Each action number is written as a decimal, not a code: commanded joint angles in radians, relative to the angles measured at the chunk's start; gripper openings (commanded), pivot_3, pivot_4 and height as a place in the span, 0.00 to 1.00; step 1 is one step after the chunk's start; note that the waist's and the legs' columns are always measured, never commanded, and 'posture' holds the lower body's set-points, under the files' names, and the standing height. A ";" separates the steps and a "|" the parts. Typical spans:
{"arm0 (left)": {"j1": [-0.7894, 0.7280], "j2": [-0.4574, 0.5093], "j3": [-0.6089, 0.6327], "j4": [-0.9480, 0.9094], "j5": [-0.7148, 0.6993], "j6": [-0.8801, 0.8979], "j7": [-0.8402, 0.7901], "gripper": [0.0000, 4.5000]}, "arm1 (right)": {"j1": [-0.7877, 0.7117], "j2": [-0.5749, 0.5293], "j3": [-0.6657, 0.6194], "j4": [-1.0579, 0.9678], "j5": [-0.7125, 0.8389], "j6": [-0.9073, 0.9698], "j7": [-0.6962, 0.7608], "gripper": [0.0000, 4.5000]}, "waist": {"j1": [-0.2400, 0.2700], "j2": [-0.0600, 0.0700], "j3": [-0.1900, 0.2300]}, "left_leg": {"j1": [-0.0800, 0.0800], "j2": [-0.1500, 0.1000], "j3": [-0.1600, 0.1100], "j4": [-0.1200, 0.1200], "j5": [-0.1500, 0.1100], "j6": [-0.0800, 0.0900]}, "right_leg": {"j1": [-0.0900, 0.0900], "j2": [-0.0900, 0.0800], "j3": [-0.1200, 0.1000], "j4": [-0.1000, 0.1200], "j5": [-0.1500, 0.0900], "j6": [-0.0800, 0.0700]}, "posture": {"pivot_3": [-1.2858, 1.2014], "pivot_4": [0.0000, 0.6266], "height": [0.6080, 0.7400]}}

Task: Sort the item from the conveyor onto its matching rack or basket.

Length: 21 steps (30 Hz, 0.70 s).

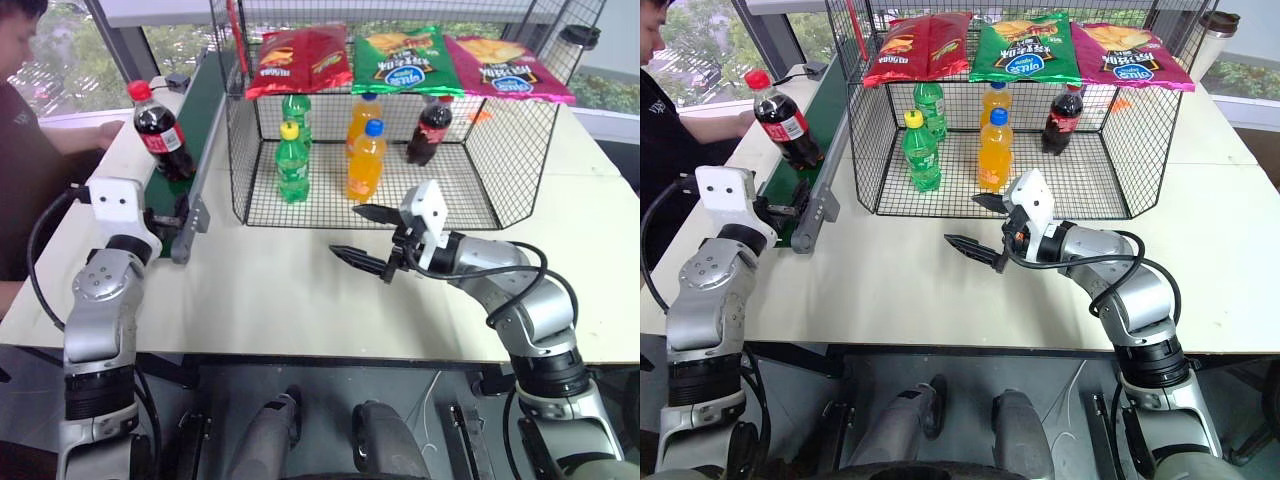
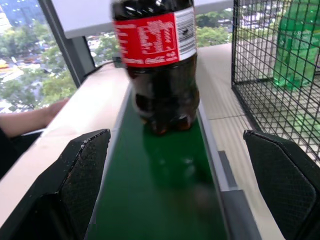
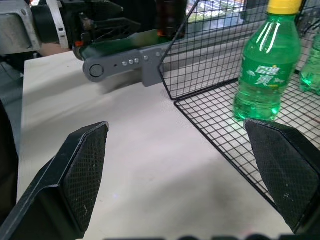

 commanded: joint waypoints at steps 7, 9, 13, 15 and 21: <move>-0.019 -0.001 -0.006 0.005 0.018 -0.042 0.011 1.00 | 0.004 -0.010 -0.020 -0.020 -0.005 -0.013 -0.008 1.00 | 0.001 0.000 0.000 | 0.000 0.000 0.000 0.000 0.000 0.000 | 0.000 0.000 0.000 0.000 0.000 0.000 | 0.52 0.24 0.98; -0.021 -0.002 -0.007 0.007 0.019 -0.044 0.012 1.00 | 0.004 -0.012 -0.020 -0.020 -0.005 -0.014 -0.008 1.00 | 0.001 0.000 0.000 | 0.000 0.000 0.000 0.000 0.000 0.000 | 0.000 0.000 0.000 0.000 0.000 0.000 | 0.52 0.24 0.98; -0.019 -0.005 -0.008 0.007 0.022 -0.045 0.019 1.00 | 0.003 -0.015 -0.021 -0.020 -0.006 -0.014 -0.011 1.00 | 0.001 0.000 0.000 | 0.000 0.000 0.000 0.000 0.000 0.000 | 0.000 0.000 0.000 0.000 0.000 0.000 | 0.52 0.24 0.98; -0.016 -0.006 -0.011 0.010 0.027 -0.047 0.022 1.00 | 0.002 -0.016 -0.020 -0.019 -0.006 -0.013 -0.012 1.00 | 0.002 0.000 0.000 | 0.000 0.000 0.000 0.000 0.000 0.000 | 0.000 0.000 0.000 0.000 0.000 0.000 | 0.52 0.24 0.98; -0.015 -0.022 0.000 0.016 0.011 -0.098 0.009 0.65 | -0.002 -0.022 -0.016 -0.016 -0.015 -0.014 -0.019 1.00 | 0.004 0.000 0.000 | 0.000 0.000 0.000 0.001 0.000 0.000 | 0.001 0.000 0.000 0.000 0.000 0.000 | 0.52 0.24 0.98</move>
